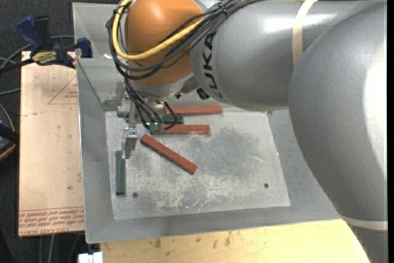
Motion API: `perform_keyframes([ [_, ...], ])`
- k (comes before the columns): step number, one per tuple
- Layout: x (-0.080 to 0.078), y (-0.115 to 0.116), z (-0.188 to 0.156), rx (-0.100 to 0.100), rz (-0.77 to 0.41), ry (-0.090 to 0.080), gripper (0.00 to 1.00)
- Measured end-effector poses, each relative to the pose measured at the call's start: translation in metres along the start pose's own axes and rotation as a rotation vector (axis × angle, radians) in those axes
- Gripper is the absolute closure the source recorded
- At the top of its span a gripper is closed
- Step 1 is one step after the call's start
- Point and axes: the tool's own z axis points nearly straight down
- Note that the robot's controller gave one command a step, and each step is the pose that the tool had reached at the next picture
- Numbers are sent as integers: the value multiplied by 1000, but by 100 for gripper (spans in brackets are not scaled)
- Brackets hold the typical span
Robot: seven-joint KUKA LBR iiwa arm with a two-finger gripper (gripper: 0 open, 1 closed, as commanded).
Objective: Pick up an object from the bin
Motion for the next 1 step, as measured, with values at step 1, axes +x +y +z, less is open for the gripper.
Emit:
perform_keyframes([
  [1, -2, -1, -5, -2, 4, -8, 0],
])
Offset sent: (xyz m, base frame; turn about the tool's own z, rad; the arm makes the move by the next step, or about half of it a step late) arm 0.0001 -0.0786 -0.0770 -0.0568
